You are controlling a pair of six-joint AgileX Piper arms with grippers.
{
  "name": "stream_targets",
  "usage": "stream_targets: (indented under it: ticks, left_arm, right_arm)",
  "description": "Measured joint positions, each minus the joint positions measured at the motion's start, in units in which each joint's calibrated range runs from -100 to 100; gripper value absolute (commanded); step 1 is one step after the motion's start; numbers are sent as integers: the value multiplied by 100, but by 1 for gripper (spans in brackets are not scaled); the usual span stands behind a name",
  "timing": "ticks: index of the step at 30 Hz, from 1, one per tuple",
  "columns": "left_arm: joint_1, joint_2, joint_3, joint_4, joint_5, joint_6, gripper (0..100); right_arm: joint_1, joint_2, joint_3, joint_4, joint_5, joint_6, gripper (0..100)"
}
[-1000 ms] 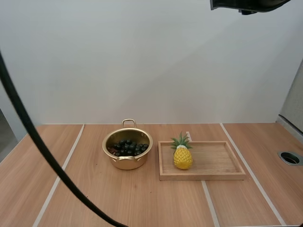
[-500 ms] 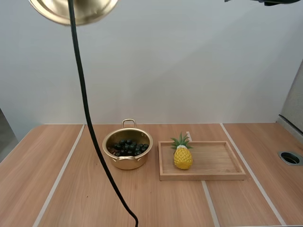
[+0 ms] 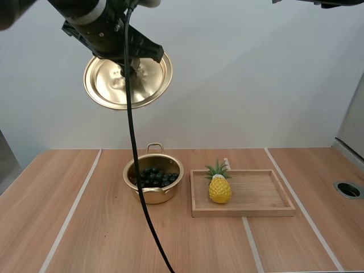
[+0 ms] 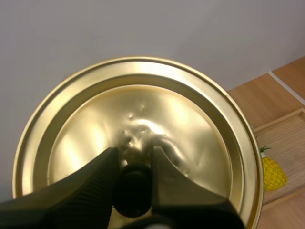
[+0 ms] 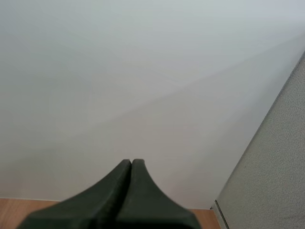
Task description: Open the pot, put the grape inside, and close it
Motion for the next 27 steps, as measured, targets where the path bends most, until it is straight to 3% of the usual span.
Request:
stream_targets:
  ticks: [12,27]
  left_arm:
    - [0,57,1818,-202,-2706,253,0]
    - [0,1371,2269,-676,-3305,602,0]
  right_arm:
    - [0,0,0,0,176,0,0]
    - [0,-59,0,0,247,0,0]
